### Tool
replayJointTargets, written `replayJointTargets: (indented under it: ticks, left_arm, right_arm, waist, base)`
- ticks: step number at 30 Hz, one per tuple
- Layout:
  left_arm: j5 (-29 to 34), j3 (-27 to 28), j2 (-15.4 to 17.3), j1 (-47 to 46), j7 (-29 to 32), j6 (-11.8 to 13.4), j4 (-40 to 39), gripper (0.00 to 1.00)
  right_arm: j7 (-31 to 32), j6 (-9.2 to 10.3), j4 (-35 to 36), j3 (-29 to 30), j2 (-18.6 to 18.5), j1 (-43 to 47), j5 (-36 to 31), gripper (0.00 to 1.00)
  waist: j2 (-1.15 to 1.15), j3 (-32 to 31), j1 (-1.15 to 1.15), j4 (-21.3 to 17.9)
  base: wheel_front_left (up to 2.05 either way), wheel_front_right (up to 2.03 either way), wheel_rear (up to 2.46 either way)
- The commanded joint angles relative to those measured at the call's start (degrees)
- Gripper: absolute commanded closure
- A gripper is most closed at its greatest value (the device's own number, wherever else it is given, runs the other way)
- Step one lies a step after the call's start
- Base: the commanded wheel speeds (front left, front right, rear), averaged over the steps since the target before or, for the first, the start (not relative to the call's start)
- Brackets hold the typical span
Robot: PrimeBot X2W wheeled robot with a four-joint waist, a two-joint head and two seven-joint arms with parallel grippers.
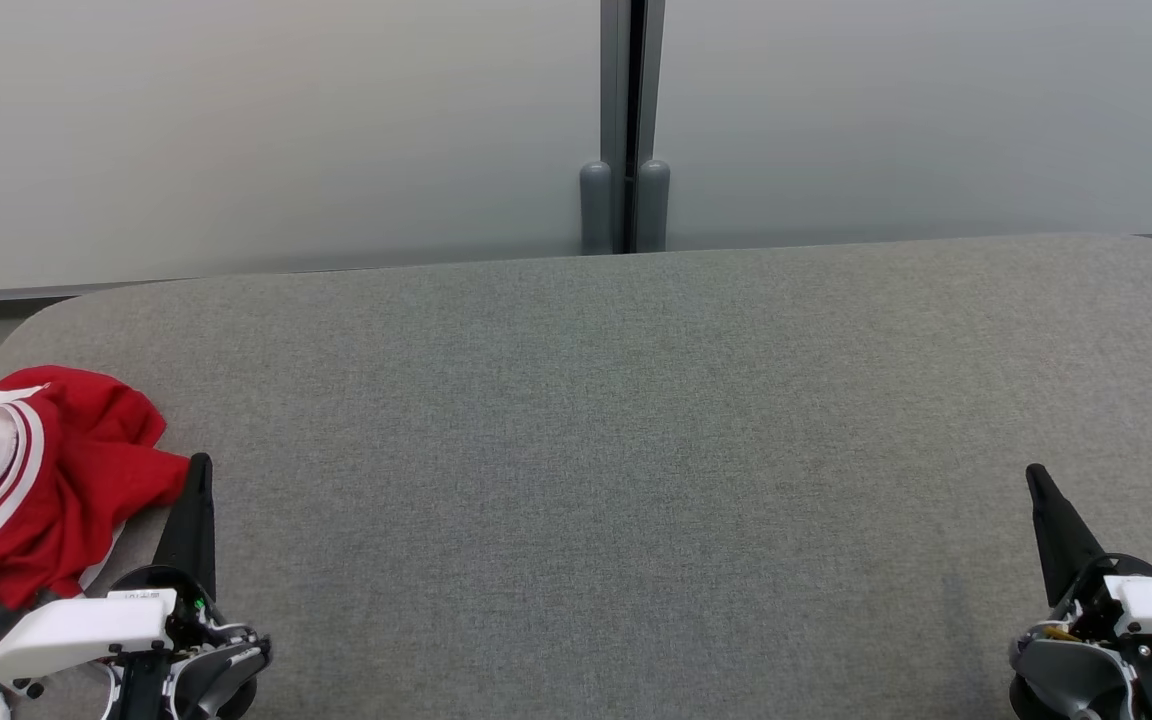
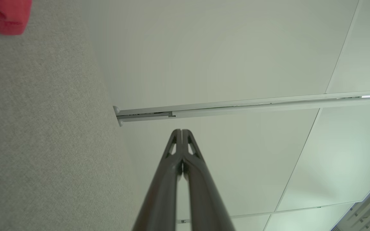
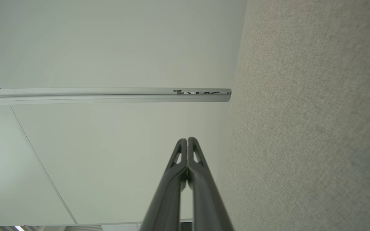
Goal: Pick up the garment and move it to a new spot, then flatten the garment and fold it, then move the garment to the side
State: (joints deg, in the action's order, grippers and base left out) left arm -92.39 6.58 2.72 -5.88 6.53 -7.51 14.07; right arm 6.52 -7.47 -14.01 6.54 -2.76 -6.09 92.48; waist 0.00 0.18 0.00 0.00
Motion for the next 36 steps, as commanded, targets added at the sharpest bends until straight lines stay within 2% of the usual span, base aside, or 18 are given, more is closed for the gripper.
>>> replayJointTargets:
  ticks: [1,36]
  left_arm:
    - [0.1,0.11,0.19,-0.9,0.09,-0.25,-0.01,1.0]
    - [0.1,0.11,0.19,-0.91,0.09,-0.25,-0.01,1.0]
  right_arm:
    - [0.04,-0.06,-0.15,0.0,-0.29,-0.38,-0.29,1.0]
    - [0.04,-0.06,-0.15,0.0,-0.29,-0.37,-0.28,1.0]
  waist:
    - [0.0,0.0,0.0,0.0]
    - [0.0,0.0,0.0,0.0]
  base:
    - [0.0,0.0,0.0]
    - [0.0,0.0,0.0]
